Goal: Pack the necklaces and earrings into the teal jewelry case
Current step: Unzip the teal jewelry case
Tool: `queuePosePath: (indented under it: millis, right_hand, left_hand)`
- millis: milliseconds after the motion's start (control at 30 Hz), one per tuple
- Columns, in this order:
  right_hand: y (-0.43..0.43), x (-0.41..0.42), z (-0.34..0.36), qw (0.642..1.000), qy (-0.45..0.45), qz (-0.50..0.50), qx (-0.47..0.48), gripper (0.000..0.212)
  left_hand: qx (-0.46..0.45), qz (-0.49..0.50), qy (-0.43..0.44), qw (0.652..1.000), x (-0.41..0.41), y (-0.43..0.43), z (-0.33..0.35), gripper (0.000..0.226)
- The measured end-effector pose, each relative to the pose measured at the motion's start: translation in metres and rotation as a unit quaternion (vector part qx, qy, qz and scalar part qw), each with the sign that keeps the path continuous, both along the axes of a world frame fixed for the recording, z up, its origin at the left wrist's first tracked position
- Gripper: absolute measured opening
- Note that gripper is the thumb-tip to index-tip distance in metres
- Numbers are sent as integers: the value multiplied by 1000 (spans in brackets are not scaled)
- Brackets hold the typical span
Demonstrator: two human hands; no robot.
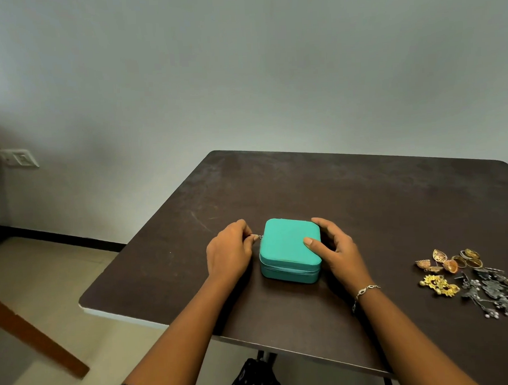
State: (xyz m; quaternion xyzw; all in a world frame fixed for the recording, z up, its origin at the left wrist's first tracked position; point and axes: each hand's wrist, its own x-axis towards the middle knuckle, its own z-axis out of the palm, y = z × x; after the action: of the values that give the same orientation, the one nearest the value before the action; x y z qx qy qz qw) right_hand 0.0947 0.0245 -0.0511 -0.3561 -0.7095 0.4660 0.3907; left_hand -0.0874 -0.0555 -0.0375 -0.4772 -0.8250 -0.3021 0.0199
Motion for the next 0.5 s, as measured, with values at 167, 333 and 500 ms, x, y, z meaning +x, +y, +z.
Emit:
queuePosePath:
  millis: [167,333,500]
  right_hand:
    - [-1,-1,1,1000,1,0,-4,41]
    - [-1,-1,-1,1000,-1,0,-10,41]
    - [1,-1,-3,1000,4,2,-17,39]
  left_hand:
    - [3,-17,-14,1000,-6,14,1,12]
    - [9,-49,-68,996,-12,29,1,10]
    - [7,-82,-78,994,-15,39,0,5]
